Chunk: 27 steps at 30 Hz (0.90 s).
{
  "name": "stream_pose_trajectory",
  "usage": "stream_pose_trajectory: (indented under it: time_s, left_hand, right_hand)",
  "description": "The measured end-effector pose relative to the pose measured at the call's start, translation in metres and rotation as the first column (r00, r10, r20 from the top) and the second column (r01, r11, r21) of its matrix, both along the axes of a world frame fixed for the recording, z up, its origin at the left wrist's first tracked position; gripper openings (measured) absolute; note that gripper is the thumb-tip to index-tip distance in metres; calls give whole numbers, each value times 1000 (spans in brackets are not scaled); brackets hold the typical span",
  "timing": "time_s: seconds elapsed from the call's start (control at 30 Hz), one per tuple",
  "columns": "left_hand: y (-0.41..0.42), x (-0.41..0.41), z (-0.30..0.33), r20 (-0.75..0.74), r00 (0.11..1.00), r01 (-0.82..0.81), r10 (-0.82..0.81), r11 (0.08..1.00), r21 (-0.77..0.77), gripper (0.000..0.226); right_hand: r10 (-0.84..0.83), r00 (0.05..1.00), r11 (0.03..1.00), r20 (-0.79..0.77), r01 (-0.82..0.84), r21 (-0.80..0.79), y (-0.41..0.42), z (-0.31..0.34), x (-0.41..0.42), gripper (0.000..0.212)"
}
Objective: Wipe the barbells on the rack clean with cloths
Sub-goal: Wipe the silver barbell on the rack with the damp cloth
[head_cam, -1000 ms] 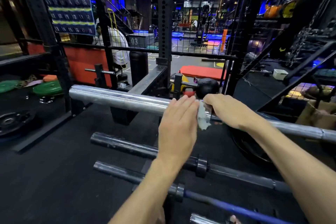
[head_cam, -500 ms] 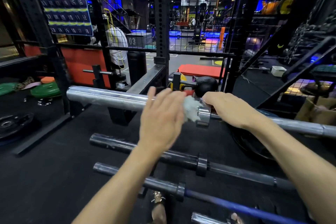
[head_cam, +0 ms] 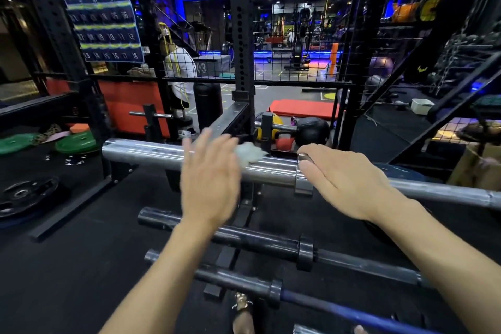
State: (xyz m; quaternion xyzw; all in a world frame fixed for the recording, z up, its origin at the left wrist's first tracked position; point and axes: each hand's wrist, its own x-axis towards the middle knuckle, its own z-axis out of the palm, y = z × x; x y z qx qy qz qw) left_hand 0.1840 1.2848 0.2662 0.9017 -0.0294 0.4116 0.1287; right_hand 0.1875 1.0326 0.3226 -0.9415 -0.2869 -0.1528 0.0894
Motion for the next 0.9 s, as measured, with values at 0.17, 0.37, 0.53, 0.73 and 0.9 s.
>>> stream_pose_trajectory:
  time_s: [0.17,0.37,0.53,0.73,0.9]
  left_hand:
    - [-48,-8,-1,-30,999,37,-40,997,-73,49]
    - [-36,-13,1,-71,988,147,-140,984,102,53]
    - [-3,-4,4,-62,997,-49,43,993,-106,56]
    - [-67,-22,-3,-69,969,244,-237,961,129,52]
    - [6,-5,0,-77,997,-32,31,999,-12,53]
  right_hand:
    - [5,999,1000,39,-4,-17,1,-5,-3,59]
    - [47,986,998,162,-37,-60,-3,-19,-4,66]
    - [64,972,998,225,-65,-5,-5,-26,-7,75]
    - [103,989,980,107,-119,156,-9,-18,-3,86]
    - [110,984,975,143,-134,176,-11,-22,-6,73]
